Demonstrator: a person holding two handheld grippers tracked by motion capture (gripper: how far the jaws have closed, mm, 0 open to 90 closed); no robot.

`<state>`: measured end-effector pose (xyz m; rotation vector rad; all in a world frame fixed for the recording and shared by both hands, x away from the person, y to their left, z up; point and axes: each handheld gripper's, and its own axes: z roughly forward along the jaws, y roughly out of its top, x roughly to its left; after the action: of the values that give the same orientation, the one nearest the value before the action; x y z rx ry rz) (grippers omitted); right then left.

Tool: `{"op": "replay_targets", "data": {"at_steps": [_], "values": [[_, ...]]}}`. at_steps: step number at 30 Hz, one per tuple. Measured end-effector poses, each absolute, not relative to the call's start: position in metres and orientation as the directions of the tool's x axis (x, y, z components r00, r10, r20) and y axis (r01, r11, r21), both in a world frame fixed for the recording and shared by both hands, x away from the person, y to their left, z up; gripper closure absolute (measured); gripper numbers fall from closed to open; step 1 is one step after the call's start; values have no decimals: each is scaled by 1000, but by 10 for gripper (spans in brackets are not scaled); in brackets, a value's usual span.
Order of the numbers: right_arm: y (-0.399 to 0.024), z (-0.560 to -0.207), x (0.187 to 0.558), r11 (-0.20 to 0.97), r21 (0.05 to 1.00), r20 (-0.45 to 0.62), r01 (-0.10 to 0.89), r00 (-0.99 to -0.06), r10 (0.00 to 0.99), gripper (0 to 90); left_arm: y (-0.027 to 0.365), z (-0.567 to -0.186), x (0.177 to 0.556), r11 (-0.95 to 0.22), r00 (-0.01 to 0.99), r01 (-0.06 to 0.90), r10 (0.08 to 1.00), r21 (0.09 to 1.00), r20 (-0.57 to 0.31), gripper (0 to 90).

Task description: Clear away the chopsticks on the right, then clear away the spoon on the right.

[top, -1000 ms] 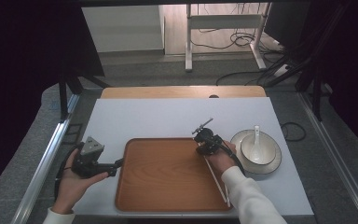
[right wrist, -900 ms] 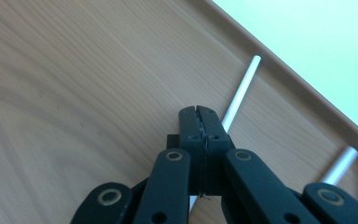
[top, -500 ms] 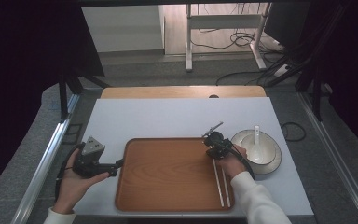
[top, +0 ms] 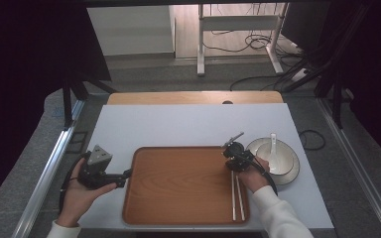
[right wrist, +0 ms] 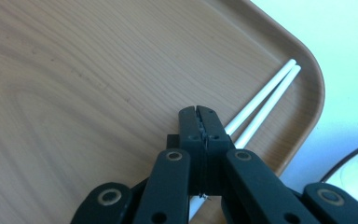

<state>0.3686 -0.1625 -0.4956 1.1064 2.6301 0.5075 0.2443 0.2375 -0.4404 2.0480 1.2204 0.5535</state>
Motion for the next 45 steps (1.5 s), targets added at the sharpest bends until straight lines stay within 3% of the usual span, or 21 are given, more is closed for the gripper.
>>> {"op": "replay_targets", "data": {"at_steps": [13, 24, 26, 30, 33, 38, 45], "values": [[-163, -491, 361, 666, 411, -119, 623, -688, 716, 898, 237, -440, 244, -330, 470, 593, 882, 734, 16, 150], [-184, -456, 346, 602, 586, -17, 543, -734, 679, 895, 239, -440, 244, -321, 464, 591, 886, 740, 13, 150], [-193, -449, 344, 573, 622, 28, 534, -747, 664, 821, 239, -439, 243, -320, 464, 590, 886, 741, 13, 150], [-210, -437, 341, 543, 662, 52, 516, -755, 654, 590, 240, -439, 243, -317, 461, 588, 887, 745, 14, 150], [-224, -430, 341, 518, 686, 66, 511, -752, 655, 502, 240, -439, 243, -313, 459, 584, 888, 749, 14, 150], [-243, -421, 342, 479, 717, 83, 507, -744, 663, 426, 239, -440, 243, -314, 456, 580, 890, 752, 19, 150], [-257, -413, 344, 456, 739, 75, 495, -735, 674, 400, 238, -440, 242, -318, 457, 578, 889, 751, 25, 151]]}}
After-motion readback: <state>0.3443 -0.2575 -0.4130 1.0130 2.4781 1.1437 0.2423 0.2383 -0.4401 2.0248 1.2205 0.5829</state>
